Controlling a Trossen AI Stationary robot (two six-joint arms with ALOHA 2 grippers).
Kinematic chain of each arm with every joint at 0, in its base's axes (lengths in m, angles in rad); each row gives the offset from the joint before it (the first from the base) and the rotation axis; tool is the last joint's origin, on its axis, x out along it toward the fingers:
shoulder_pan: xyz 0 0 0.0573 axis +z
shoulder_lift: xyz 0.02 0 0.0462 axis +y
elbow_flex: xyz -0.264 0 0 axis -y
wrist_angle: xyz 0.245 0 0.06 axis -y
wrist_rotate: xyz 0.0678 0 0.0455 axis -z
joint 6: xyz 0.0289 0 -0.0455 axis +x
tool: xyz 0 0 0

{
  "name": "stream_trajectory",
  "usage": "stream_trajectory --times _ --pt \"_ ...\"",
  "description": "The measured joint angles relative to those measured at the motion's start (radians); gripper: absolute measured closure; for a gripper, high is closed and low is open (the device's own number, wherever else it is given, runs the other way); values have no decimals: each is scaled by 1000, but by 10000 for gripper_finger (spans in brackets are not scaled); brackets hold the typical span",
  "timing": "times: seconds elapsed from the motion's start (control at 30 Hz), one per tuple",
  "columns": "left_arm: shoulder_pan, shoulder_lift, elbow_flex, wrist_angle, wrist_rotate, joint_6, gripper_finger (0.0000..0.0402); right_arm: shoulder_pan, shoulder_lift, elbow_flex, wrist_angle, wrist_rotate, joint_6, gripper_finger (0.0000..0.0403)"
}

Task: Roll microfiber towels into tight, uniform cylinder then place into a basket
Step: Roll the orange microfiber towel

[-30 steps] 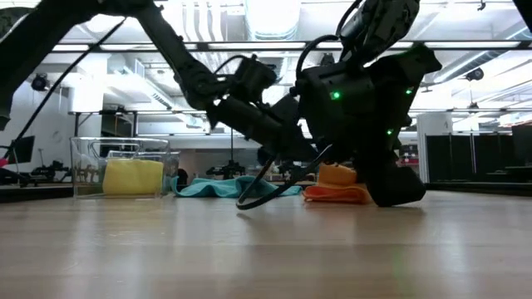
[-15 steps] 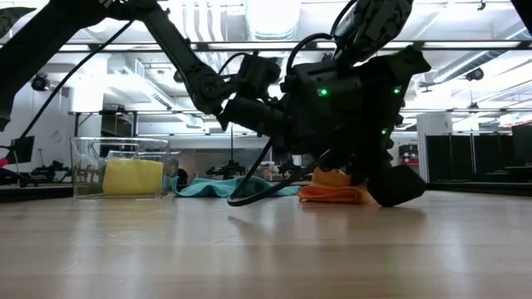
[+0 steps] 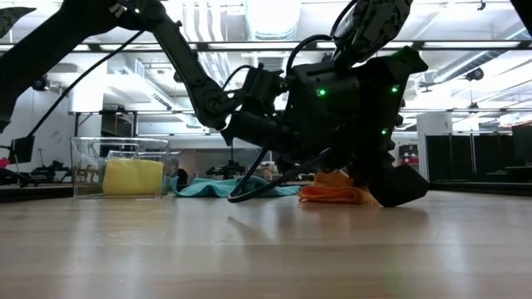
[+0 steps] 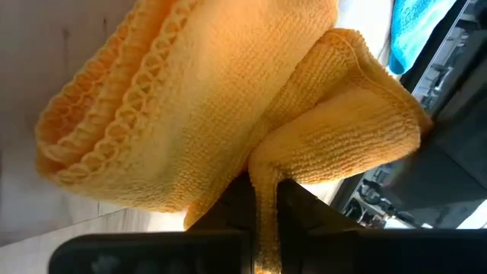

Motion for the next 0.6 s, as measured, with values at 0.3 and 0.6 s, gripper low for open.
stream_trajectory --times 0.3,0.6 --pt "-5 7 -20 163 -60 -10 402 -4 -20 -7 -17 14 52 390" --pt "51 -22 -17 -12 192 4 402 23 -29 -3 -20 23 -38 390"
